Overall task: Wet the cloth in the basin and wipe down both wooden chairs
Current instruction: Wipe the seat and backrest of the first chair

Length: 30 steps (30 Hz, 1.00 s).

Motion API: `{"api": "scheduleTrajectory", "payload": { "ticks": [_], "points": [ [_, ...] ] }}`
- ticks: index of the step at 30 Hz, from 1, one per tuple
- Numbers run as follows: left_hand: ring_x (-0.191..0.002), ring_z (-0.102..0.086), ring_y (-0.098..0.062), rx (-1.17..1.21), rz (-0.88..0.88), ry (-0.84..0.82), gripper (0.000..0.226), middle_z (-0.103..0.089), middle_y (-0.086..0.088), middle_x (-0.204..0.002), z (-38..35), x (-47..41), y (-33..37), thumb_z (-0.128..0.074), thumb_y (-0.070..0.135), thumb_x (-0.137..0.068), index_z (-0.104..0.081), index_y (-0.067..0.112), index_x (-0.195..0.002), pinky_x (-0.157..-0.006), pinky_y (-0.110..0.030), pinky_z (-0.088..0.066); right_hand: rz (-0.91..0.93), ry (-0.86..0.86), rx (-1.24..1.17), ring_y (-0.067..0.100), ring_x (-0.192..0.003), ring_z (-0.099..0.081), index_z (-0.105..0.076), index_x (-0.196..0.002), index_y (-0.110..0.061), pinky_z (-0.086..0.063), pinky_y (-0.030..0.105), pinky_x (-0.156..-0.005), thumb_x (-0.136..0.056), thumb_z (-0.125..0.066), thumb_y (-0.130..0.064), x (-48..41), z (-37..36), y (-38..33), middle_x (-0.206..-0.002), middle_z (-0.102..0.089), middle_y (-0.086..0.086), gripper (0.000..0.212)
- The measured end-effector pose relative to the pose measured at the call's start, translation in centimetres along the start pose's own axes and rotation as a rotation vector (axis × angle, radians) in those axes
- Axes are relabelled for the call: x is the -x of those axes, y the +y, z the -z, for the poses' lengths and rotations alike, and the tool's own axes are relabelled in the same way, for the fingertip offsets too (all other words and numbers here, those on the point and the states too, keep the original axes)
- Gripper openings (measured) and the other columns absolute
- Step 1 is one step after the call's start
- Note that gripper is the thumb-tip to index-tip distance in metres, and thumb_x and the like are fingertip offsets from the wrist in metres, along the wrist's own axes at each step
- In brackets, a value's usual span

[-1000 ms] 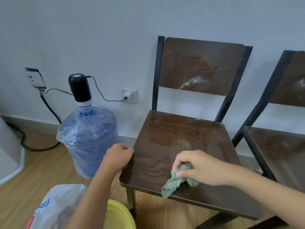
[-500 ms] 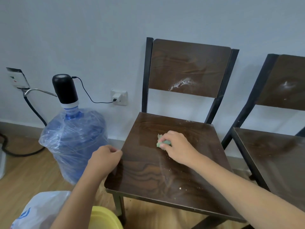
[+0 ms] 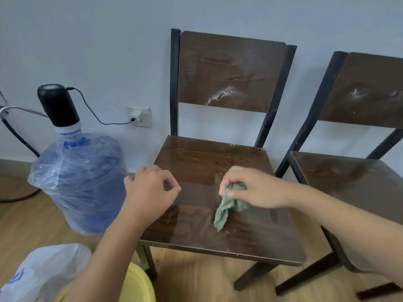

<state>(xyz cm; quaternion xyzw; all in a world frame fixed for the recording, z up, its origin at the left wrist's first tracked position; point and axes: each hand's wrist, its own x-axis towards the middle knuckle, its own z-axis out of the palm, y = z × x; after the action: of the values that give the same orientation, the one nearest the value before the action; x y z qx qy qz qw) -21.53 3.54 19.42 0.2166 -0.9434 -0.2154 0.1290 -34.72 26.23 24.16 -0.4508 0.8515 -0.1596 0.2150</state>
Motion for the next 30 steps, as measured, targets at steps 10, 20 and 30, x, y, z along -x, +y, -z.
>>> {"api": "scheduleTrajectory", "payload": {
  "ticks": [10,20,30],
  "points": [
    [-0.074,-0.060,-0.005,0.062,-0.178,-0.308,0.022,-0.064,0.017,-0.072,0.5,0.3,1.5,-0.066,0.040,-0.091,-0.063,0.035,-0.070,-0.070,-0.018,-0.047,-0.131,0.384,0.002,0.018,-0.108,-0.057,-0.077,-0.103,-0.018,-0.051,0.037,-0.103,-0.102,-0.064,-0.013,-9.3,-2.2,5.7,-0.109,-0.062,-0.001,0.014],
    [-0.054,-0.055,-0.007,0.067,-0.128,-0.510,0.044,-0.058,0.006,-0.055,1.5,0.6,3.2,-0.059,0.046,-0.094,-0.055,0.019,-0.059,-0.057,-0.017,-0.039,0.184,-0.115,-0.048,-0.004,-0.107,-0.049,-0.071,-0.110,-0.027,-0.037,0.007,-0.094,-0.106,-0.057,-0.020,7.7,-5.9,0.3,-0.108,-0.050,-0.020,0.016],
    [-0.070,-0.064,-0.011,0.001,-0.203,-0.352,0.037,-0.066,0.007,-0.073,-0.8,0.7,4.9,-0.045,0.053,-0.097,-0.057,0.024,-0.076,-0.073,-0.034,-0.057,-0.310,0.560,-0.023,0.023,-0.106,-0.062,-0.072,-0.096,-0.021,-0.054,0.034,-0.097,-0.100,-0.066,-0.013,-10.6,3.8,11.9,-0.112,-0.064,0.005,0.011]
  ]
}}
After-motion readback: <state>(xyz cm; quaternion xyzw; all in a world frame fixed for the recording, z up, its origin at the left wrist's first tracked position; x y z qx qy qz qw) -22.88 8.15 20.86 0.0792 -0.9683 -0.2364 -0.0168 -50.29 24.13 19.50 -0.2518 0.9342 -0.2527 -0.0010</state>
